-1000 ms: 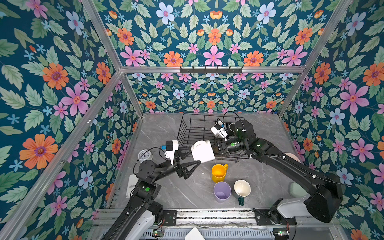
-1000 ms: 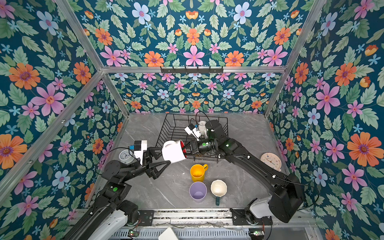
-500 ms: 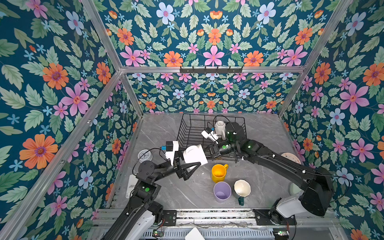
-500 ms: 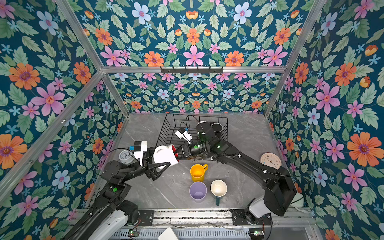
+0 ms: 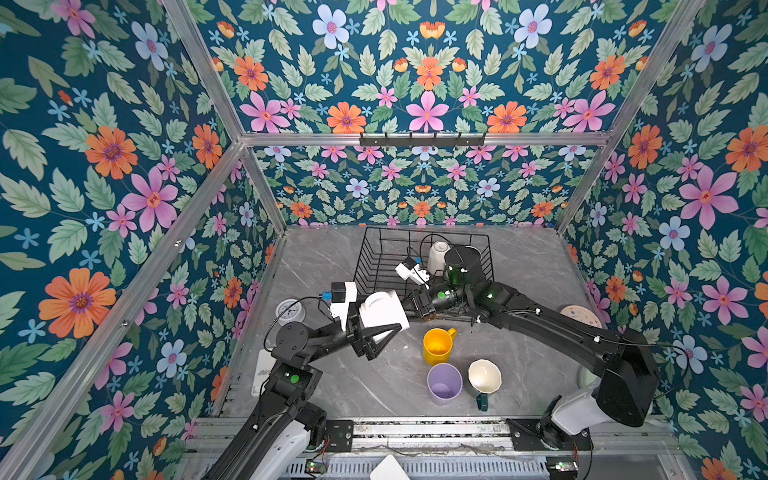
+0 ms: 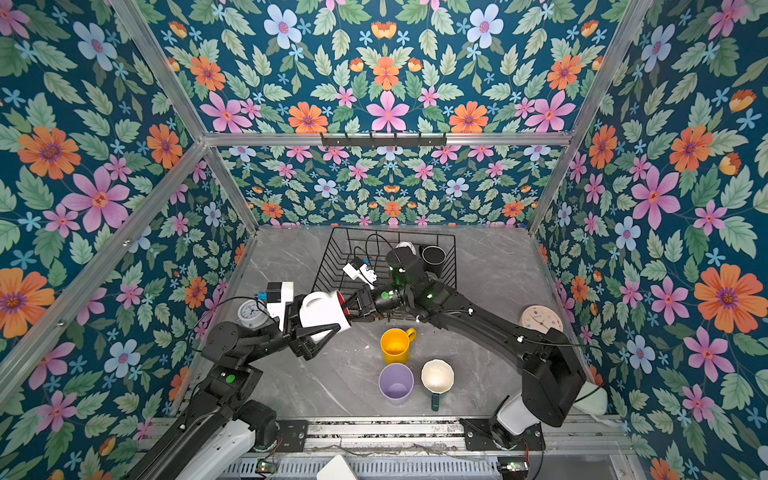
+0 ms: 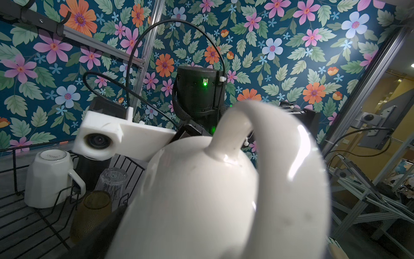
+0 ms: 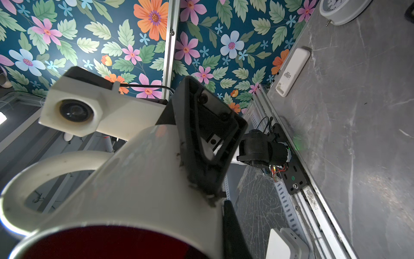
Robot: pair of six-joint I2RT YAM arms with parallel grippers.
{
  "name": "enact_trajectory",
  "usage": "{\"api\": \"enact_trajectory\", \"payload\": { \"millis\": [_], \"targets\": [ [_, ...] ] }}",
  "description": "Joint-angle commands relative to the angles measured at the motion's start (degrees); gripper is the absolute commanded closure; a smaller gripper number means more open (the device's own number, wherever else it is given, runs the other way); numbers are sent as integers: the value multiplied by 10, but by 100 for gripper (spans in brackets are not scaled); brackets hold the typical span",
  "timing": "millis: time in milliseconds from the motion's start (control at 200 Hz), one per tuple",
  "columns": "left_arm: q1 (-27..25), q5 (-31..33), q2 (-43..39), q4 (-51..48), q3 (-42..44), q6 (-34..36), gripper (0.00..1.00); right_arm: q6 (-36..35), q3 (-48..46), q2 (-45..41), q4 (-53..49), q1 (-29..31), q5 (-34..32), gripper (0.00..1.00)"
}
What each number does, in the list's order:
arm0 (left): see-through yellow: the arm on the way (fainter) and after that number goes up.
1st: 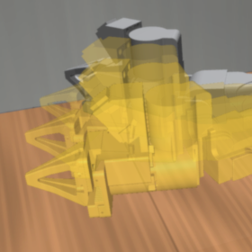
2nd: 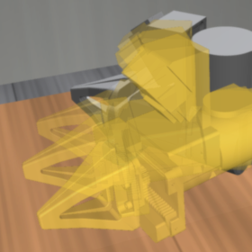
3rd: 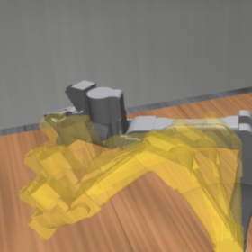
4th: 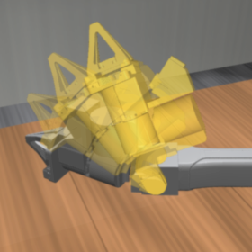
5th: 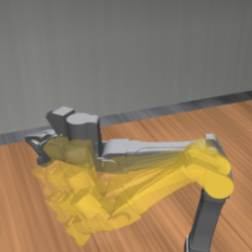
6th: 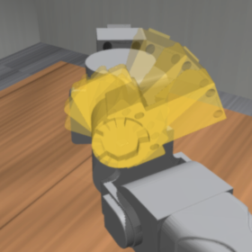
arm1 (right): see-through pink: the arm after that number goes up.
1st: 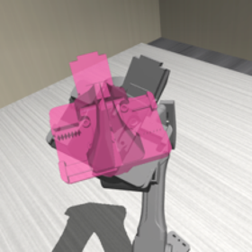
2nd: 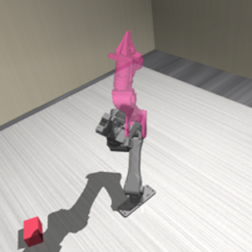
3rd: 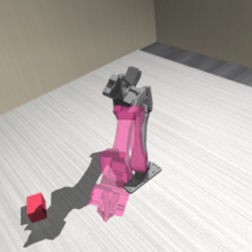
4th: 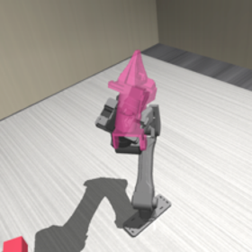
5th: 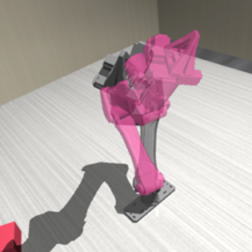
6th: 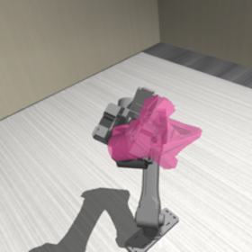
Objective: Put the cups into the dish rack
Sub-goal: 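Close the left gripper on the mug's base while the right holds its rim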
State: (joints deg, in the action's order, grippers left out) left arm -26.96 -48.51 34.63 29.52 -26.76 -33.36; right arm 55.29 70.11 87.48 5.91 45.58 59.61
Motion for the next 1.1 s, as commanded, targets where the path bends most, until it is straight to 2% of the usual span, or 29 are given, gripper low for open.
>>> {"api": "enact_trajectory", "payload": {
  "millis": [0,85,220,350,470,525,630,800,1095],
  "targets": [
    [1,-9,2,28,-1,-7,8,10,2,0,52,3,18,100],
    [1,-9,3,31,-2,-10,16,10,0,1,53,3,17,100],
    [1,-13,7,38,-5,-15,33,12,0,1,55,3,17,100],
    [1,-14,10,40,-8,-18,55,16,1,3,59,3,15,100],
    [1,-11,8,41,-9,-19,69,16,1,4,56,3,15,100],
    [1,-10,7,41,-10,-19,77,16,1,4,54,3,13,100],
    [1,-6,5,40,-14,-20,100,16,3,3,49,3,7,98],
    [1,-4,0,40,-26,-22,100,21,6,6,48,2,10,94],
    [1,9,-16,31,-26,-13,100,20,6,1,35,1,2,70]
  ]
}}
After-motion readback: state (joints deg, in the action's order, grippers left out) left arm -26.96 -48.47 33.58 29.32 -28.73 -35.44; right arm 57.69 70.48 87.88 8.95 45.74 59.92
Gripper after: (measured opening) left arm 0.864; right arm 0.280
